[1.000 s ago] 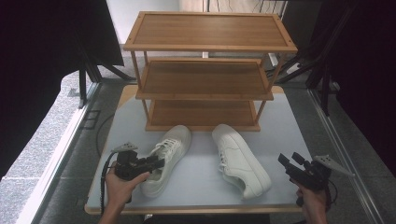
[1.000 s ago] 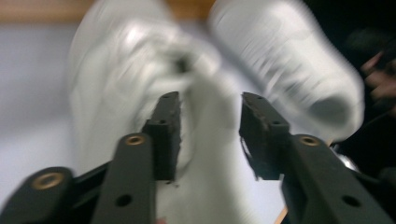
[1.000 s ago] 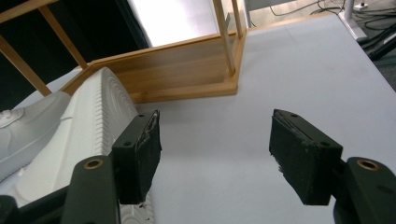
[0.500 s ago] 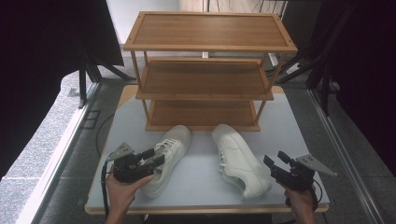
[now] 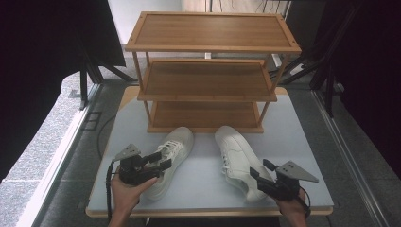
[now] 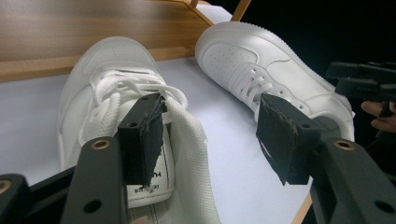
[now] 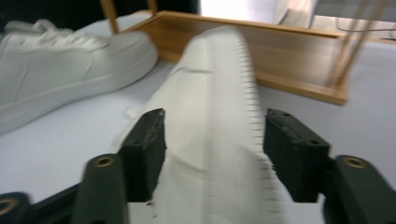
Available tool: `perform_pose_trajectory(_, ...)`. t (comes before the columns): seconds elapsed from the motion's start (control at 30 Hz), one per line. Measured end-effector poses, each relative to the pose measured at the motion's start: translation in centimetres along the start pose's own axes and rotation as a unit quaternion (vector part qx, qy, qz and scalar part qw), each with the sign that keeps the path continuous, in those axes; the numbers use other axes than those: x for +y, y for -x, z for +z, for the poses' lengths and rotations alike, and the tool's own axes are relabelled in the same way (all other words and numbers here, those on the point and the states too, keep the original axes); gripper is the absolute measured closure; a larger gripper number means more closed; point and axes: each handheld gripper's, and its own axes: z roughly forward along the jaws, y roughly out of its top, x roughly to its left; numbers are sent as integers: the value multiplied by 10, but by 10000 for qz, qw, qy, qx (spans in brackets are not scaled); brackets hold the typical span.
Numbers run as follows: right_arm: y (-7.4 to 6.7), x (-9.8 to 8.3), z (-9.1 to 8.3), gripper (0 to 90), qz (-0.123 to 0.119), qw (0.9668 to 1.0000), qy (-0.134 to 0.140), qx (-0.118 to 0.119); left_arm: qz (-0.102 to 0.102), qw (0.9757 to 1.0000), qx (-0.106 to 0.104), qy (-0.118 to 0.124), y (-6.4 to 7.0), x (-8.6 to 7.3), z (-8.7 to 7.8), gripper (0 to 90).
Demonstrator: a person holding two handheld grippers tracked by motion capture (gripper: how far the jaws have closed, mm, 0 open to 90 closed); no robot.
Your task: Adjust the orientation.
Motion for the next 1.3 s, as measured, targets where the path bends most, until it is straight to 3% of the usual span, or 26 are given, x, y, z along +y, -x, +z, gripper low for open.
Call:
perform_pose_trajectory(0.13,-17,0,6,525,-320,9994,-93,75,0,10000,89,13,1,-1,2,372)
perform_pose_trajectory(0.23,-24,2,6,625,-341,9983,-111,460,-50,9999,94,80,0,-1,1,324)
perform_pose_trajectory(0.3,-32,2,10,698,-486,9968,-191,602,-83,9998,134,122,0,-1,0,309)
perform_pose_trajectory(0.4,-42,1,18,793,-596,9933,-467,870,-86,9996,216,161,-1,-2,-2,325)
perform_pose_trajectory(0.47,-46,0,21,816,-674,9917,-597,913,-71,9995,242,193,-1,-2,-4,335)
perform_pose_trajectory(0.5,-52,-4,27,844,-818,9885,-857,937,-55,9995,249,197,0,-2,-5,339)
perform_pose_trajectory(0.6,-54,-6,29,856,-873,9877,-924,908,-57,9996,233,176,0,-2,-5,347)
perform_pose_trajectory(0.8,-40,-4,21,887,-727,9893,-970,810,-207,9996,160,42,-1,-4,-2,359)
perform_pose_trajectory(0.93,-24,-1,11,889,-475,9932,-797,703,-262,9995,137,84,-2,-3,-6,361)
perform_pose_trajectory(1.0,-16,-1,7,889,-378,9956,-714,480,-311,9994,142,107,-3,-3,-8,364)
perform_pose_trajectory(1.07,-6,0,2,889,-141,9974,-566,430,-363,9992,139,100,-4,-3,-9,366)
perform_pose_trajectory(1.13,-2,1,0,889,-64,9980,-505,384,-400,9991,129,93,-5,-3,-9,367)
perform_pose_trajectory(1.17,6,1,-3,888,85,9991,-365,199,-456,9988,129,78,-5,-4,-9,367)
perform_pose_trajectory(1.3,20,0,-7,832,347,9992,-149,-147,-485,9987,136,62,-5,-5,-8,369)
